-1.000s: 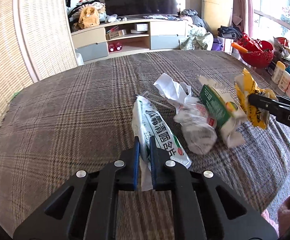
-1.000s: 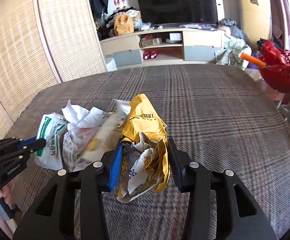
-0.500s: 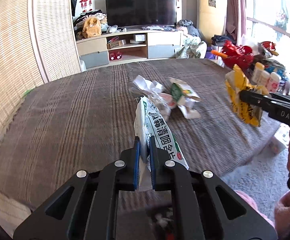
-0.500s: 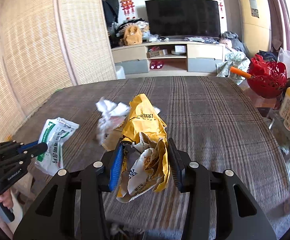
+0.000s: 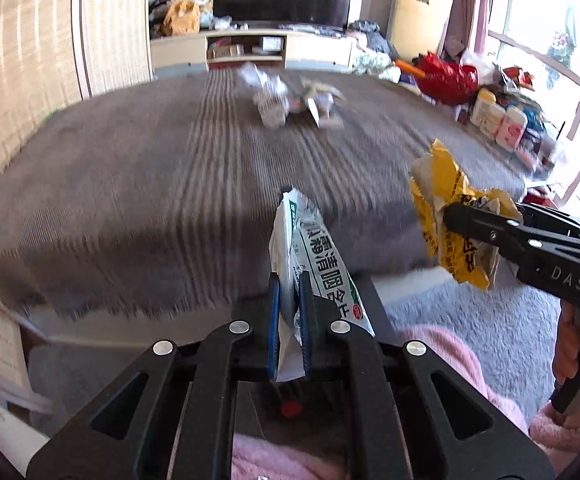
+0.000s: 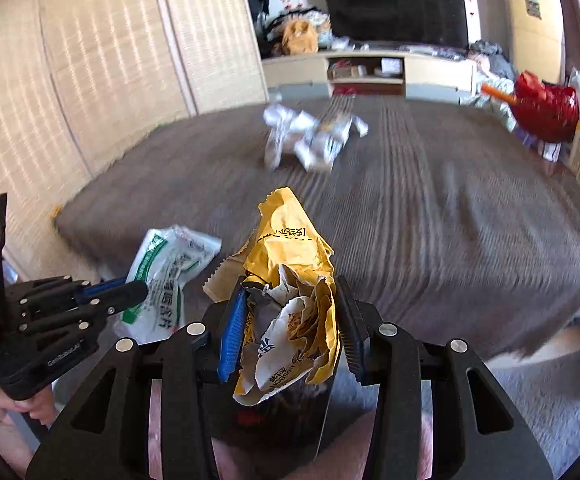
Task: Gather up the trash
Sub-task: 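Lower both tools to the bin and release packet and wrapper, then raise both open tools back toward the remaining trash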
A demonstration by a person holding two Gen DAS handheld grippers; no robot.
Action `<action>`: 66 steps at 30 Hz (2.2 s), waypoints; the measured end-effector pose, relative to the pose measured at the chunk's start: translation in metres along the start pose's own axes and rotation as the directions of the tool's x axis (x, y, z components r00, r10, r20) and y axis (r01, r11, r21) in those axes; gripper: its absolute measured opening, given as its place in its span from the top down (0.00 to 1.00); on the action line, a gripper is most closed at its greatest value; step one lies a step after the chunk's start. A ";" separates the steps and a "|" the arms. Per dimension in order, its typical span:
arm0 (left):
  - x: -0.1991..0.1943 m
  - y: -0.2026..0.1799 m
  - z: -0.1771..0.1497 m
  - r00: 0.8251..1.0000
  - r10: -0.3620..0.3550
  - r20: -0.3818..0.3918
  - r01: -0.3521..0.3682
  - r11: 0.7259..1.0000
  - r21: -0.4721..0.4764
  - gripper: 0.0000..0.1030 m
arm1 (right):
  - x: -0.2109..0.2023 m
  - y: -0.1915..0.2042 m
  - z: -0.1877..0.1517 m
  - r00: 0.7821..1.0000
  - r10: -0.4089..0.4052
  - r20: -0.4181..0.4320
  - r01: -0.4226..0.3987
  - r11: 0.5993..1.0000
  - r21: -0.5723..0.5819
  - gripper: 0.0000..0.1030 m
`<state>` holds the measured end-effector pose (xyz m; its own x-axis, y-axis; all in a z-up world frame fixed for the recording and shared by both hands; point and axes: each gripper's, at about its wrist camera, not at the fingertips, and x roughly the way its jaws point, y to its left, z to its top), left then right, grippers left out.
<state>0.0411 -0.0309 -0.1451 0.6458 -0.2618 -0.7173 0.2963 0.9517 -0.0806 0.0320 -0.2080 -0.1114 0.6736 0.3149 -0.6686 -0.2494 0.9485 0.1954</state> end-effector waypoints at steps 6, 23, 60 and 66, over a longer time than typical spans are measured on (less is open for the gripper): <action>0.019 -0.004 -0.036 0.997 -0.026 -0.076 0.025 1.000 -0.014 0.92 | 0.022 0.008 -0.037 0.994 0.036 -0.101 -0.034 0.999 0.027 0.58; 0.095 -0.005 -0.071 0.960 -0.074 -0.269 0.065 0.997 -0.041 0.90 | 0.095 -0.004 -0.069 0.962 0.046 -0.270 -0.011 0.992 0.130 0.55; 0.042 0.029 0.043 0.997 0.071 -0.043 -0.072 0.997 -0.016 0.08 | 0.038 -0.052 0.058 0.993 -0.116 -0.019 0.117 0.984 0.132 0.03; 0.058 0.038 0.087 0.996 0.072 -0.053 -0.073 0.997 -0.019 0.08 | 0.059 -0.059 0.098 0.993 -0.116 -0.018 0.117 0.982 0.146 0.03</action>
<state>0.1516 -0.0237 -0.1296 0.6274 -0.1838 -0.7567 0.2347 0.9712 -0.0413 0.1548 -0.2420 -0.0927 0.6851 0.2022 -0.6998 -0.0642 0.9737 0.2185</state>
